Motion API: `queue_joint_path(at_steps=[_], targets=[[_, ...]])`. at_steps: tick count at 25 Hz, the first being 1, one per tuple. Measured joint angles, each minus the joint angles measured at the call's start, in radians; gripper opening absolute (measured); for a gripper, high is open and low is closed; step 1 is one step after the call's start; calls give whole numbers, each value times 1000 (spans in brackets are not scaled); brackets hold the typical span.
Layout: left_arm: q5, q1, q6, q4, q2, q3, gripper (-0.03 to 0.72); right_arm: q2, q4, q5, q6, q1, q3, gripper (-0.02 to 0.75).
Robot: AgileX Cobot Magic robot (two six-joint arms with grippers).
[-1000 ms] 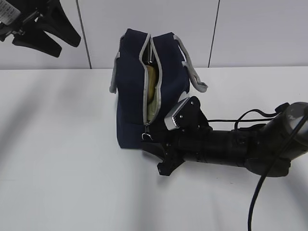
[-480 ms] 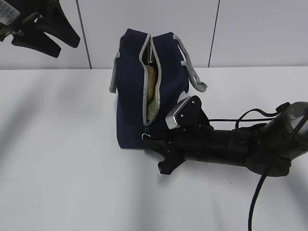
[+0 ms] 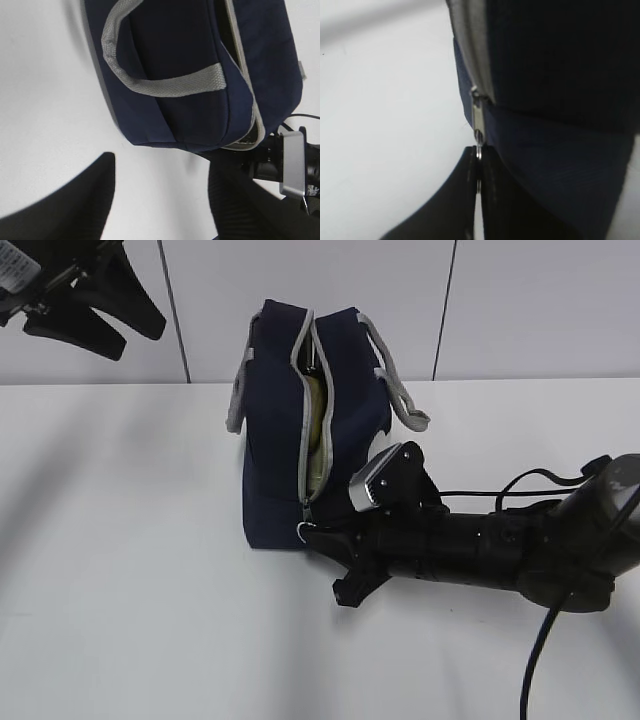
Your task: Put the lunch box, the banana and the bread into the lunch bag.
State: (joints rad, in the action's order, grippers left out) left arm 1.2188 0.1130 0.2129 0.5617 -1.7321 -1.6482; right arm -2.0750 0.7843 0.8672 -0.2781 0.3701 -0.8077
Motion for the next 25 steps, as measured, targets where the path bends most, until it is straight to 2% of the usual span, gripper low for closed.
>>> queue_joint_path(at_steps=[25], targets=[[0,0,0,0,0,0,414,164,64,-86,-26,0,19,-16]])
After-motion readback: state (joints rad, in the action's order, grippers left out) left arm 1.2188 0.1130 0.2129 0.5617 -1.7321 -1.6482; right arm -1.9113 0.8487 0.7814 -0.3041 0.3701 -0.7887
